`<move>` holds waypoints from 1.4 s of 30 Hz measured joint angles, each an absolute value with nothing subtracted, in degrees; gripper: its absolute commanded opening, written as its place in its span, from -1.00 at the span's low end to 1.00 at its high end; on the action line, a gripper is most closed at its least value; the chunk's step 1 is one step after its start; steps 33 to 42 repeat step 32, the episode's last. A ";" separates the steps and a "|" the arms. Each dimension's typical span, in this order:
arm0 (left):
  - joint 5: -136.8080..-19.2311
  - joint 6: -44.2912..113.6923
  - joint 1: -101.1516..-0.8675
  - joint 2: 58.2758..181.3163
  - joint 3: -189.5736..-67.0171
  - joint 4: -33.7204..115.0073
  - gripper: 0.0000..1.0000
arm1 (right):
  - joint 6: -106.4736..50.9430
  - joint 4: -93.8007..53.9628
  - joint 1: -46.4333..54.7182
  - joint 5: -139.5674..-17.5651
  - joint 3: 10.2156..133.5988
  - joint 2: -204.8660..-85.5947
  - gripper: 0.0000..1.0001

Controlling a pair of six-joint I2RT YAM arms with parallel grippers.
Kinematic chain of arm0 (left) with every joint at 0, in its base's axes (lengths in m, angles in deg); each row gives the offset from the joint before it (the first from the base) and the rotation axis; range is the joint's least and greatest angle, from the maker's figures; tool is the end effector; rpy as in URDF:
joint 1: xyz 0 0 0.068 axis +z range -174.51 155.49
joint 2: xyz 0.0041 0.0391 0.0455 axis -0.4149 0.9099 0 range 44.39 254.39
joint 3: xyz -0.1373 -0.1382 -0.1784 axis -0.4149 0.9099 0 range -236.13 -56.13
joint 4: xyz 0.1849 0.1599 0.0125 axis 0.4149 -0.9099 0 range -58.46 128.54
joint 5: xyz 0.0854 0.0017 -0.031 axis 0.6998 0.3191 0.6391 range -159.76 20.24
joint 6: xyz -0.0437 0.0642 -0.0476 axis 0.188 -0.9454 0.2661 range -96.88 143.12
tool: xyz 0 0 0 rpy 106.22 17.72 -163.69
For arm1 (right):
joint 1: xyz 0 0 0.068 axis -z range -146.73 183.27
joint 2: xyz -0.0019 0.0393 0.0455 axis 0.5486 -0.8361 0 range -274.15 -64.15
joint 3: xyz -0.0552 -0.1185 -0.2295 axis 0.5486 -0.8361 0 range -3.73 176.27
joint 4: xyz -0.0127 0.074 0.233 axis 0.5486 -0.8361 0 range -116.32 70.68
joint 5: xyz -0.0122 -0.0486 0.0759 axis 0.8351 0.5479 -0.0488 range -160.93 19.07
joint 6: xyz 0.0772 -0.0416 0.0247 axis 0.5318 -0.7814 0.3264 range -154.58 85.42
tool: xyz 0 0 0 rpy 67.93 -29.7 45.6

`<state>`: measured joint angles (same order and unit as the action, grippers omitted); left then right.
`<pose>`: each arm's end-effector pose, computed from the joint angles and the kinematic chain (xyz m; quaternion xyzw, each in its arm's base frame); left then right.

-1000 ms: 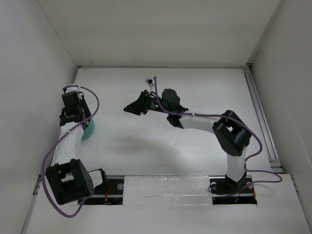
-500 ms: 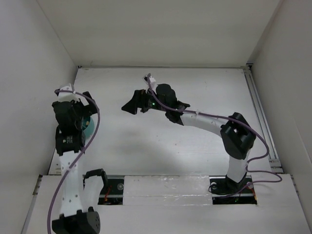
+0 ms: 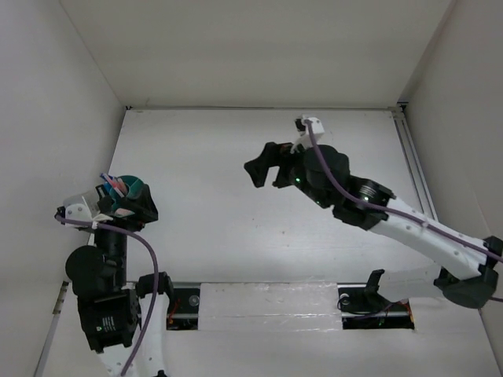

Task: Sort the stationery into containers
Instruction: Reset both arms

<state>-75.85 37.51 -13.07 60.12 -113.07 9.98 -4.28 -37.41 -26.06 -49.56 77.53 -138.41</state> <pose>0.0577 0.0028 0.4114 -0.0990 0.6175 -0.0532 0.7785 0.1868 0.2568 0.4173 -0.0762 0.7641 0.3385 0.5439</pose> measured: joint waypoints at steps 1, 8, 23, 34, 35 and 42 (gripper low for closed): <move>-76.24 38.17 -13.35 59.46 -113.45 9.07 0.99 | -4.08 -39.51 -26.39 -47.64 76.21 -135.76 1.00; -72.35 45.56 -14.86 52.62 -110.56 0.52 0.99 | -1.32 -52.91 -27.15 -41.74 70.62 -117.91 1.00; -69.33 49.67 -15.17 50.21 -109.16 -3.52 0.99 | 6.89 -68.16 -27.20 -40.47 60.81 -94.19 1.00; -69.77 49.67 -15.17 50.21 -108.97 -3.79 0.99 | 8.86 -69.50 -27.20 -37.41 60.04 -94.48 1.00; -69.77 49.67 -15.17 50.21 -108.97 -3.79 0.99 | 8.86 -69.50 -27.20 -37.41 60.04 -94.48 1.00; -69.77 49.67 -15.17 50.21 -108.97 -3.79 0.99 | 8.86 -69.50 -27.20 -37.41 60.04 -94.48 1.00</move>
